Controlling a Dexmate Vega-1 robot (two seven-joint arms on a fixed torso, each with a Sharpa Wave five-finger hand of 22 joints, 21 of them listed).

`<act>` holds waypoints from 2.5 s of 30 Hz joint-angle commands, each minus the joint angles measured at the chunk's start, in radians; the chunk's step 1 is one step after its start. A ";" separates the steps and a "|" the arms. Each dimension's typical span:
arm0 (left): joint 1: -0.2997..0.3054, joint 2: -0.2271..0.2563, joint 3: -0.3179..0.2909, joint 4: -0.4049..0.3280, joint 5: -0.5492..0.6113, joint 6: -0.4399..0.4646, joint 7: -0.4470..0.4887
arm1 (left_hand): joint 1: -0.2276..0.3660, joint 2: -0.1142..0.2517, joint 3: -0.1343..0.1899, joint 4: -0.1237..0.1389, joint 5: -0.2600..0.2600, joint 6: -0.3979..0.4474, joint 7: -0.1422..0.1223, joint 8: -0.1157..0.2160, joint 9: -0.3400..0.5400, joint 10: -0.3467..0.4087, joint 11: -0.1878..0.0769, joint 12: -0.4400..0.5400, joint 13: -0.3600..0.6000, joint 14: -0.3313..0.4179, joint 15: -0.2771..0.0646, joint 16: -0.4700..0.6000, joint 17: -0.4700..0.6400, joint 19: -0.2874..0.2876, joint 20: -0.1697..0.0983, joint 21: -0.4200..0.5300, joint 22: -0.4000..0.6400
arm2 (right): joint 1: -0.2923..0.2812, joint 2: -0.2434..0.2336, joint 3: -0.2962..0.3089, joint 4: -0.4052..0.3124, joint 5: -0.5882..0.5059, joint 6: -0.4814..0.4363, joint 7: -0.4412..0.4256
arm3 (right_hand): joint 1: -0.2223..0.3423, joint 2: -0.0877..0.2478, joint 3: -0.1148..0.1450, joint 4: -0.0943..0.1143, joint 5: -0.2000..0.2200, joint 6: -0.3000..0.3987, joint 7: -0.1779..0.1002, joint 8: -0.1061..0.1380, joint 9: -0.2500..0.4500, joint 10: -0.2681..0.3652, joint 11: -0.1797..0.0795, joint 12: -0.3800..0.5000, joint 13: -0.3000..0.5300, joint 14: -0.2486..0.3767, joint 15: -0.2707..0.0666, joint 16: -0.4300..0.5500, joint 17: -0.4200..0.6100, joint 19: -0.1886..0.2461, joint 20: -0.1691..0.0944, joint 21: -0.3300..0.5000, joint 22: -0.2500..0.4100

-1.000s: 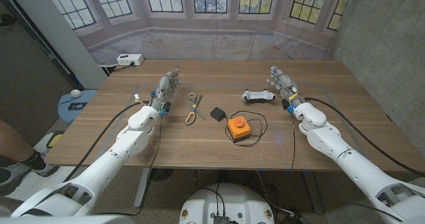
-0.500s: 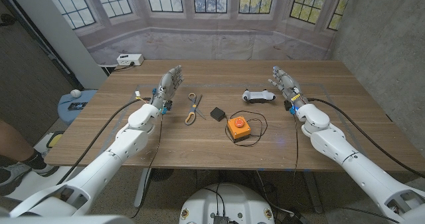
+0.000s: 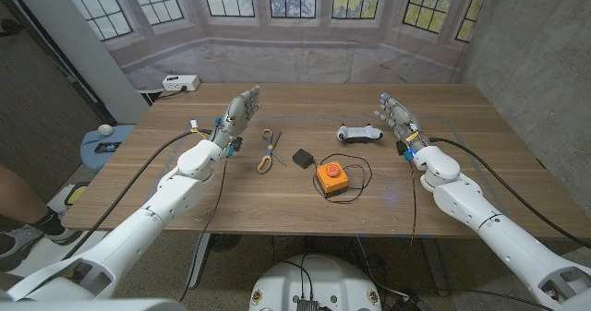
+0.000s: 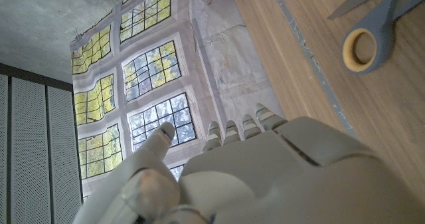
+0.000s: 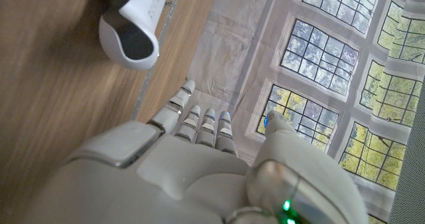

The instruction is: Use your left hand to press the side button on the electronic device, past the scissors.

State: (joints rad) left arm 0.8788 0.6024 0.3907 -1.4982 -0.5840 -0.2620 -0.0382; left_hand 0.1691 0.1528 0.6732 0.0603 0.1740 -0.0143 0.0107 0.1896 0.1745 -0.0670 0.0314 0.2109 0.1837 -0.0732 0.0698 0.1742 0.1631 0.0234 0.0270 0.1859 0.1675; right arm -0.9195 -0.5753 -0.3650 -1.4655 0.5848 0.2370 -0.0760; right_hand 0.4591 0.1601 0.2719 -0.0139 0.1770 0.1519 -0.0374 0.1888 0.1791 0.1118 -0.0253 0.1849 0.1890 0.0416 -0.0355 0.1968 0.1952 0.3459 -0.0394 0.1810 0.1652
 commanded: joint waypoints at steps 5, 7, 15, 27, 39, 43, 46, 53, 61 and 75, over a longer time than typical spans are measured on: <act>0.022 0.057 0.009 -0.116 0.097 0.017 0.039 | 0.020 -0.001 0.003 -0.014 0.004 0.013 0.005 -0.001 0.002 0.009 0.000 0.003 0.004 0.010 -0.004 0.004 0.002 0.011 0.005 0.008 0.003 | 0.011 -0.001 -0.002 0.029 -0.002 -0.002 0.009 | 0.010 0.001 0.004 -0.010 0.003 0.016 0.002 0.005 0.006 0.000 0.006 0.008 0.003 0.003 -0.030 0.005 0.003 -0.002 -0.049 0.007 0.003; 0.028 0.063 0.007 -0.132 0.100 0.017 0.040 | 0.022 -0.001 0.003 -0.016 0.004 0.013 0.004 -0.001 0.002 0.009 0.000 0.003 0.004 0.010 -0.003 0.004 0.002 0.011 0.005 0.008 0.003 | 0.014 0.000 -0.004 0.033 -0.004 -0.003 0.008 | 0.010 0.001 0.004 -0.012 0.003 0.017 0.005 0.006 0.006 0.000 0.007 0.008 0.003 0.004 -0.029 0.005 0.003 -0.002 -0.047 0.007 0.003; 0.053 0.102 -0.001 -0.191 0.112 0.034 0.034 | 0.035 -0.005 0.003 -0.034 0.006 0.020 -0.005 -0.001 0.002 0.016 -0.009 0.003 0.004 0.020 0.008 0.005 0.003 0.016 0.016 0.008 0.003 | 0.025 0.011 -0.009 0.056 0.000 0.010 0.023 | 0.011 0.001 0.006 -0.016 0.002 0.021 0.011 0.007 0.006 0.002 0.011 0.009 0.003 0.008 -0.027 0.007 0.003 0.001 -0.046 0.008 0.003; 0.059 0.195 0.017 -0.258 0.244 0.031 0.001 | 0.051 -0.011 0.001 -0.060 0.006 0.015 -0.026 -0.006 0.002 0.008 -0.020 -0.003 0.004 0.016 0.033 0.002 0.004 0.019 0.031 0.008 0.004 | 0.020 0.012 -0.011 0.040 -0.013 0.000 -0.004 | 0.018 0.004 0.011 -0.026 0.002 0.038 0.013 0.011 0.006 0.014 0.015 0.014 0.003 0.018 -0.028 0.011 0.001 0.009 -0.045 0.012 0.003; 0.057 0.226 0.032 -0.281 0.327 0.007 -0.024 | 0.054 -0.016 -0.005 -0.069 0.005 0.016 -0.030 -0.006 0.002 0.010 -0.027 -0.002 0.005 0.016 0.031 0.003 0.005 0.019 0.031 0.007 0.004 | 0.005 0.005 -0.010 0.016 -0.024 -0.003 -0.022 | 0.021 0.006 0.014 -0.032 0.003 0.042 0.013 0.011 0.006 0.018 0.013 0.015 0.003 0.022 -0.028 0.012 0.001 0.012 -0.045 0.012 0.003; 0.052 0.244 0.039 -0.299 0.369 0.014 -0.032 | 0.055 -0.018 -0.007 -0.072 0.004 0.017 -0.032 -0.006 0.003 0.010 -0.029 -0.003 0.005 0.016 0.028 0.003 0.005 0.019 0.031 0.007 0.004 | 0.000 0.004 -0.008 0.012 -0.025 0.001 -0.026 | 0.021 0.006 0.015 -0.033 0.003 0.043 0.012 0.011 0.006 0.019 0.012 0.014 0.003 0.022 -0.029 0.012 0.002 0.012 -0.045 0.012 0.003; 0.050 0.247 0.041 -0.304 0.380 0.017 -0.036 | 0.056 -0.020 -0.008 -0.075 0.004 0.018 -0.035 -0.005 0.003 0.013 -0.031 -0.002 0.005 0.016 0.026 0.002 0.005 0.021 0.027 0.008 0.004 | -0.002 0.003 -0.008 0.012 -0.029 0.005 -0.027 | 0.021 0.006 0.015 -0.034 0.003 0.045 0.012 0.011 0.006 0.021 0.011 0.015 0.003 0.023 -0.029 0.013 0.002 0.013 -0.045 0.012 0.003; 0.036 0.249 0.055 -0.310 0.403 -0.002 -0.065 | 0.059 -0.019 -0.011 -0.082 0.004 0.027 -0.036 -0.002 0.003 0.026 -0.033 0.002 0.005 0.020 0.024 0.004 0.005 0.029 0.024 0.010 0.004 | -0.007 0.005 -0.005 0.013 -0.037 0.013 -0.039 | 0.023 0.007 0.018 -0.038 0.003 0.050 0.013 0.012 0.006 0.028 0.013 0.017 0.003 0.027 -0.030 0.014 0.002 0.016 -0.046 0.013 0.003; 0.020 0.243 0.076 -0.301 0.416 -0.034 -0.108 | 0.059 -0.008 -0.015 -0.081 0.003 0.038 -0.034 0.000 0.003 0.040 -0.031 0.007 0.006 0.031 0.022 0.008 0.007 0.035 0.025 0.012 0.005 | -0.010 0.005 -0.001 0.022 -0.044 0.024 -0.046 | 0.029 0.009 0.024 -0.047 0.005 0.067 0.015 0.015 0.006 0.044 0.017 0.021 0.003 0.041 -0.031 0.019 0.001 0.027 -0.045 0.015 0.003; -0.019 0.264 0.111 -0.300 0.477 -0.093 -0.199 | 0.064 0.020 -0.003 -0.077 0.010 0.079 -0.025 0.010 0.005 0.059 -0.032 0.012 0.007 0.050 0.019 0.012 0.008 0.047 0.040 0.014 0.006 | -0.012 0.002 0.001 0.019 -0.052 0.019 -0.057 | 0.036 0.009 0.030 -0.057 0.007 0.083 0.019 0.017 0.006 0.056 0.019 0.023 0.003 0.052 -0.026 0.021 0.001 0.038 -0.039 0.017 0.003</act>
State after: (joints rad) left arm 0.8898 0.8566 0.4723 -1.7983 -0.1651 -0.3065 -0.1681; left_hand 0.2295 0.1591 0.6607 -0.0180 0.1779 0.0539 -0.0140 0.1939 0.1743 -0.0140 0.0000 0.2186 0.1888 -0.0320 0.0892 0.1781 0.1703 0.0609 0.0643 0.1928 0.1700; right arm -0.9287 -0.5703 -0.3655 -1.4420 0.5406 0.2609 -0.1241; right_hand 0.4820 0.1714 0.3022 -0.0663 0.1770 0.2289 -0.0176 0.1965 0.1840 0.1621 -0.0077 0.2036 0.1888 0.0862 -0.0335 0.2123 0.1955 0.3747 -0.0466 0.1926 0.1650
